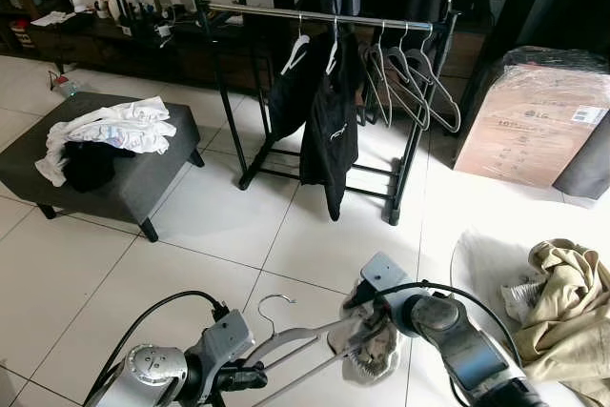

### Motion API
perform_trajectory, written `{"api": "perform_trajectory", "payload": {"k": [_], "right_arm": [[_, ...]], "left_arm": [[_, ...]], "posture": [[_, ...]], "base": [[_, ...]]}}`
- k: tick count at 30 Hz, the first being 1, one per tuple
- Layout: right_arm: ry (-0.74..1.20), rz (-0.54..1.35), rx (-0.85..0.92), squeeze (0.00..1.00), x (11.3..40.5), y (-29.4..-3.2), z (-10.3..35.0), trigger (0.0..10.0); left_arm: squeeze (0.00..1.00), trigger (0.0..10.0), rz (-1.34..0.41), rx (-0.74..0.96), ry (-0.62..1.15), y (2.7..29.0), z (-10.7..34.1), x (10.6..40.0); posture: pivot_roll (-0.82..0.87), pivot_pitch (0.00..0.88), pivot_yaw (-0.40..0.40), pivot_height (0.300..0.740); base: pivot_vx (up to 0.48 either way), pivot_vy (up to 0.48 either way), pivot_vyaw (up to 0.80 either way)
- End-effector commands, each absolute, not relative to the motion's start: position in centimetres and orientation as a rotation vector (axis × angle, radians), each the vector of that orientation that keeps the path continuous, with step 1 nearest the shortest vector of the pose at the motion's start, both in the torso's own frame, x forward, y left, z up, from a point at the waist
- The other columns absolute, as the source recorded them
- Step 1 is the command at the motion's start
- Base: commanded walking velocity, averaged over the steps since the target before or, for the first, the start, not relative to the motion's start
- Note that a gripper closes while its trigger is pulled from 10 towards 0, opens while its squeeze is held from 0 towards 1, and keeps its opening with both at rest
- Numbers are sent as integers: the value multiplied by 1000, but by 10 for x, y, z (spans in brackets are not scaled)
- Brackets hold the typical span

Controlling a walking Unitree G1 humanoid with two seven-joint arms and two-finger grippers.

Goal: Hang hanger

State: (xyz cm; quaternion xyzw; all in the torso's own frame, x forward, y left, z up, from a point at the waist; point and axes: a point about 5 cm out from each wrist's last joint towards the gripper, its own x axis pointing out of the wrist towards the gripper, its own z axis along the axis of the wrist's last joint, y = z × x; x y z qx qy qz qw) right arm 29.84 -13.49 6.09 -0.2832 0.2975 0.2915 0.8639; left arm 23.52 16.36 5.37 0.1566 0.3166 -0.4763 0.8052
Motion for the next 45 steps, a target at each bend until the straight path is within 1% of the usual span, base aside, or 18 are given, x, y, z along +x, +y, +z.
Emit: {"api": "perform_trajectory", "payload": {"k": [1, 7, 12, 15, 16, 19, 20, 22, 25, 27, 31, 32, 35, 38, 40, 41, 45], "right_arm": [[636, 720, -629, 0, 288, -129, 64, 10000], [641, 823, -648, 0, 278, -130, 69, 10000], [613, 897, -629, 0, 275, -138, 88, 10000], [568, 817, -612, 0, 285, -145, 102, 10000], [568, 817, -612, 0, 285, -145, 102, 10000], [544, 636, -632, 0, 303, -152, 105, 10000], [545, 603, -675, 0, 306, -153, 104, 10000], [543, 585, -782, 0, 308, -150, 100, 10000], [540, 595, -788, 0, 308, -143, 98, 10000], [546, 561, -807, 0, 313, -138, 88, 10000], [578, 529, -826, 0, 316, -140, 78, 10000], [584, 528, -806, 0, 317, -137, 75, 10000], [578, 557, -787, 0, 319, -129, 77, 10000], [571, 595, -735, 0, 319, -124, 80, 10000], [569, 606, -739, 0, 318, -124, 80, 10000], [566, 656, -742, 0, 314, -122, 83, 10000], [566, 756, -731, 0, 303, -119, 88, 10000]], "left_arm": [[0, 10000, -1020, 332, 672, 163, 53, 234], [0, 10000, -978, 334, 635, 161, 55, 241], [0, 10000, -973, 360, 630, 159, 53, 243], [0, 10000, -980, 362, 645, 160, 52, 241], [0, 10000, -980, 362, 645, 160, 52, 241], [0, 10000, -1003, 356, 664, 160, 51, 237], [0, 10000, -1012, 354, 669, 159, 51, 236], [0, 10000, -1030, 350, 672, 160, 53, 234], [0, 10000, -1047, 344, 669, 160, 56, 233], [0, 10000, -1103, 317, 650, 161, 68, 229], [0, 10000, -1133, 317, 645, 161, 76, 225], [0, 10000, -1148, 318, 656, 162, 77, 222], [0, 10000, -1170, 324, 669, 164, 80, 218], [0, 10000, -1115, 350, 657, 166, 78, 225], [0, 10000, -1105, 353, 653, 166, 78, 226], [0, 10000, -1070, 351, 632, 164, 77, 232], [0, 10000, -1024, 358, 603, 161, 77, 240]], "posture": [[-71, 119, 1, 740], [-69, 116, -1, 740], [-74, 121, 0, 740], [-76, 123, 1, 740], [-76, 123, 1, 740], [-78, 126, 1, 740], [-77, 125, 2, 740], [-72, 127, 3, 740], [-72, 128, 3, 740], [-65, 131, 1, 740], [-56, 135, 3, 740], [-53, 136, 2, 740], [-53, 139, 2, 740], [-56, 142, 3, 740], [-59, 142, 3, 740], [-65, 145, 3, 740], [-70, 147, 3, 740]], "base": [[0, 0, 0], [0, 0, 0], [0, 0, 0], [0, 0, 0], [0, 0, 0], [0, 0, 0], [0, 0, 0], [0, 0, 0], [0, 0, 0], [0, 0, 0], [0, 0, 0], [0, 0, 0], [0, 0, 0], [0, 0, 0], [0, 0, 0], [0, 0, 0], [0, 0, 0]]}}
